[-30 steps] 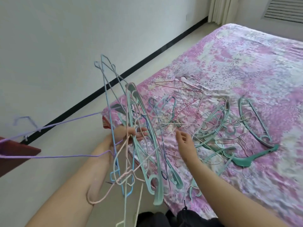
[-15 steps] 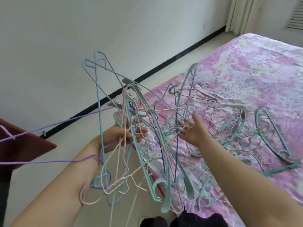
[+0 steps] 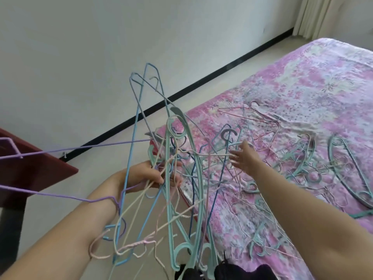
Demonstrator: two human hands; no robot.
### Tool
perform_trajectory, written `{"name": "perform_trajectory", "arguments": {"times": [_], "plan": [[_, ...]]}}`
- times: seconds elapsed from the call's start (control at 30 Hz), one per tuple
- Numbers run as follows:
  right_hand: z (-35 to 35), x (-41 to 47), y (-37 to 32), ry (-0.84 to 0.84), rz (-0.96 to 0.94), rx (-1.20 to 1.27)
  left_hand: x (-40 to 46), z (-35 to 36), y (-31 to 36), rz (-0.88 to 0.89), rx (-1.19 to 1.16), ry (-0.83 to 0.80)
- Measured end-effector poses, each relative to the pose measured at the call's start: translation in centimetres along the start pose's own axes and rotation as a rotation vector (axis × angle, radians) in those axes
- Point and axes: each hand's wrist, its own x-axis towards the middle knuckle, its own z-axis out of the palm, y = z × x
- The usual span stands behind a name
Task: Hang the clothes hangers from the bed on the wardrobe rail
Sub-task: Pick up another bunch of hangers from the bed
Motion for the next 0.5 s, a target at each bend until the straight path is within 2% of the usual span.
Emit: {"name": "perform_trajectory", "arguments": {"times": [0.2,0.37,0.5], "plan": [[1.9,1.0,-1.8,0.125,0.027,-0.063,-0.9,0.1,-1.1,-0.009,-0.098,-0.093],[1.3,2.0,-1.2,-0.081,0.104,-0.031,-1.5,0.1,-2.1,-0.009,-0.173,-0.091],[2.5,2.5,-0.6,-0.147,0.064,-0.069,-2.0,-0.2,-3.1,-0.005,-0.19,-0.081]]}}
